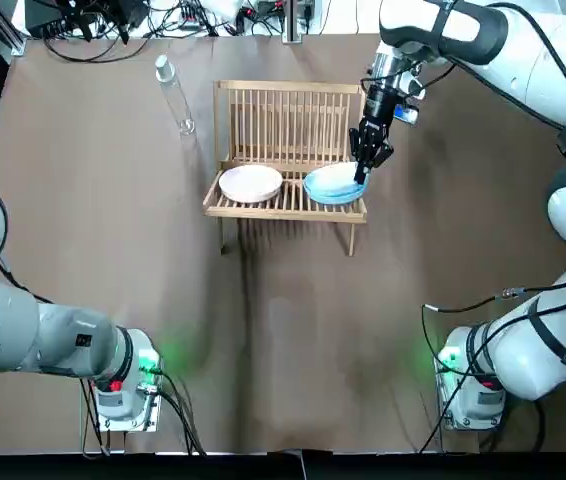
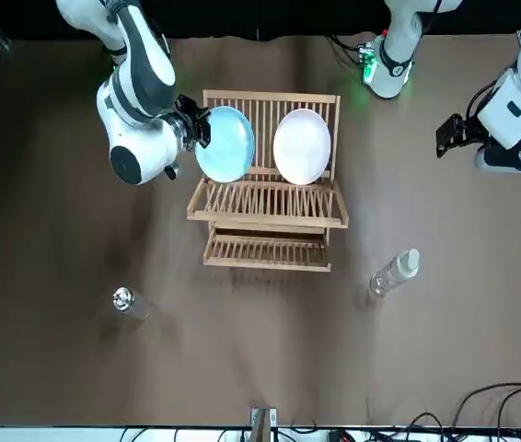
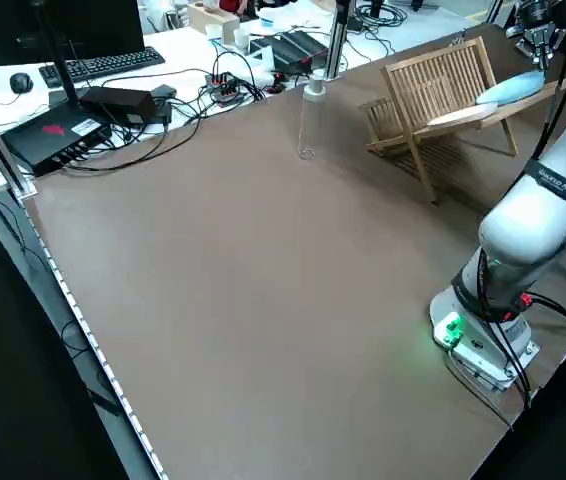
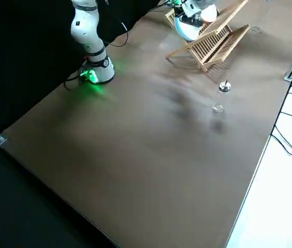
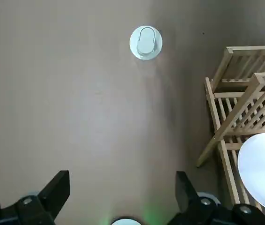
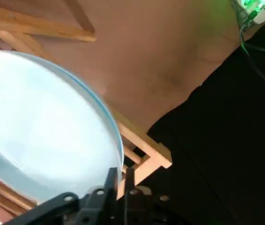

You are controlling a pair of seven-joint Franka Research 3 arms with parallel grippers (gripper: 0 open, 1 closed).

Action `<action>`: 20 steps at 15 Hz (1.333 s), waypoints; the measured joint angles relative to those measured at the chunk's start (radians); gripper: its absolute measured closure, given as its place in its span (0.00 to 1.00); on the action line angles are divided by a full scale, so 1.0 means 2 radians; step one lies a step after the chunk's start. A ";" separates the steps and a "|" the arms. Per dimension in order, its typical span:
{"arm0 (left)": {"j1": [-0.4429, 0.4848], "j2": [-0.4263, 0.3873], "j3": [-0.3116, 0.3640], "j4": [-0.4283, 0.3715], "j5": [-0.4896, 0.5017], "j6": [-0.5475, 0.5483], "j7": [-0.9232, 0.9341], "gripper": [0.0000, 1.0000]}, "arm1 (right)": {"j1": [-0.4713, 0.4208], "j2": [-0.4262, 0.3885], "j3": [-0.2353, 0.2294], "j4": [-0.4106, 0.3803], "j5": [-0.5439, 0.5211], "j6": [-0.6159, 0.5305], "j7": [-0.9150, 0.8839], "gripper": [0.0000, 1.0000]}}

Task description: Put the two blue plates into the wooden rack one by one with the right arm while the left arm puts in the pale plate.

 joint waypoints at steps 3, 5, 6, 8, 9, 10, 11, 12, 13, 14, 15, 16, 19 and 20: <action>0.000 0.000 0.000 0.000 0.000 0.001 0.000 0.00 | 0.001 0.000 0.000 0.002 0.001 0.000 0.000 0.70; 0.000 0.000 0.000 0.000 0.000 0.001 0.000 0.01 | 0.001 0.000 0.000 0.006 0.002 -0.001 -0.001 0.68; 0.000 0.000 0.000 0.000 0.000 0.001 0.000 0.01 | 0.001 0.000 0.000 0.009 0.002 -0.002 -0.002 0.64; 0.000 0.000 0.000 0.000 0.000 0.002 0.000 0.00 | 0.000 0.000 -0.004 0.018 0.002 -0.014 -0.021 0.63; 0.000 0.000 0.000 0.001 0.000 0.002 0.000 0.01 | -0.005 0.000 -0.007 0.026 0.001 -0.029 -0.040 0.63; 0.000 0.000 0.000 0.001 0.000 0.002 0.000 0.00 | -0.016 0.000 -0.011 0.036 -0.005 -0.040 -0.065 0.63; 0.000 0.000 0.000 0.001 0.000 0.002 0.000 0.00 | -0.031 0.000 -0.013 0.048 -0.022 -0.048 -0.099 0.63; 0.000 -0.001 0.000 0.001 0.000 0.002 0.000 0.01 | -0.048 0.000 -0.015 0.058 -0.047 -0.052 -0.137 0.63; 0.000 -0.001 0.000 0.001 0.000 0.002 0.000 0.01 | -0.064 0.000 -0.017 0.067 -0.073 -0.053 -0.174 0.63; 0.000 -0.001 0.000 0.001 0.000 0.002 0.000 0.01 | -0.078 0.000 -0.018 0.074 -0.096 -0.053 -0.209 0.62; 0.000 -0.001 0.000 0.001 0.000 0.002 0.000 0.00 | -0.091 0.000 -0.019 0.080 -0.115 -0.053 -0.243 0.62; 0.000 -0.002 0.000 0.002 0.000 0.002 0.000 0.00 | -0.103 0.000 -0.019 0.085 -0.127 -0.052 -0.276 0.61; 0.000 -0.003 0.000 0.002 0.000 0.002 0.000 0.01 | -0.140 0.000 -0.020 0.097 -0.156 -0.044 -0.388 0.61; 0.001 -0.004 0.000 0.002 0.000 0.002 0.000 0.00 | -0.152 0.000 -0.020 0.100 -0.167 -0.039 -0.418 0.61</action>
